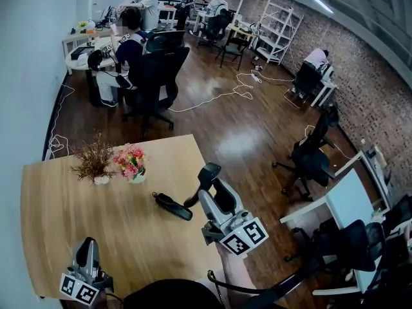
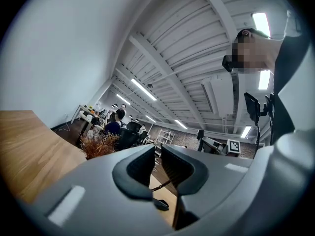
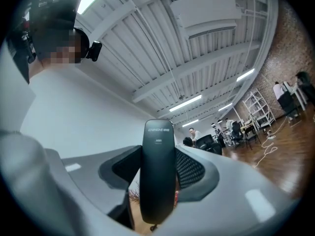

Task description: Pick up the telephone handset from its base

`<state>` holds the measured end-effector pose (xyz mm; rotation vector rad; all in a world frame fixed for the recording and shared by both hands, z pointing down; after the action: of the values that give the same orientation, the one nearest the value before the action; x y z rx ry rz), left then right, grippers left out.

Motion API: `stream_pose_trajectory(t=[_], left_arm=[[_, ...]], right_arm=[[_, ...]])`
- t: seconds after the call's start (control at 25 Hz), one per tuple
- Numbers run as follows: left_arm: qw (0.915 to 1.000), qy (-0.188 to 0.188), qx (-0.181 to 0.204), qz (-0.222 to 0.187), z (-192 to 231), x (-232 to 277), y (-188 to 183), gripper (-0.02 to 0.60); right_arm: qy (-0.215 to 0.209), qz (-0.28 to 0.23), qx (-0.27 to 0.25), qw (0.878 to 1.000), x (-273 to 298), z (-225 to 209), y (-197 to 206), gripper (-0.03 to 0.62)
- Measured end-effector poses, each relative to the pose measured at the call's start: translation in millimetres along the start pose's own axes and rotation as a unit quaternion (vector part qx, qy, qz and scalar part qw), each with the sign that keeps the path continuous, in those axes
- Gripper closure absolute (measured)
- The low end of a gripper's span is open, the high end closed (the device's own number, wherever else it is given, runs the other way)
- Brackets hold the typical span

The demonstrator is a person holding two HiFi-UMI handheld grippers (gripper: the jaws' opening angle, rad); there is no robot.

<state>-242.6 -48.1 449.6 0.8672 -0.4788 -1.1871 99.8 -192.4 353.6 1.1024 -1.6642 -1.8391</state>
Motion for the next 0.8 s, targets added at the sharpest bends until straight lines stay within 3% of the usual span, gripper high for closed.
stream_pose_trajectory(t=[0.8], left_arm=[[0.9998,0.011,0.010,0.014,-15.7,-2.1,4.7,0.535]], right_arm=[[0.022,0.016,-0.021,0.999,-20.2,-1.2,10.0,0.376]])
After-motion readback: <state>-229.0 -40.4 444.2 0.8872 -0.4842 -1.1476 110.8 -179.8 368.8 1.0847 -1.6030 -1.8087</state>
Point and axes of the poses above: the fingertips, and each gripper's own axes: x forward along the fingers, z to its left, y out of its underside, the point moved 1 cm from there along -x, backward along the fingers, and after that the axes turned 13 degrees about -x, right-handed, at the moved point
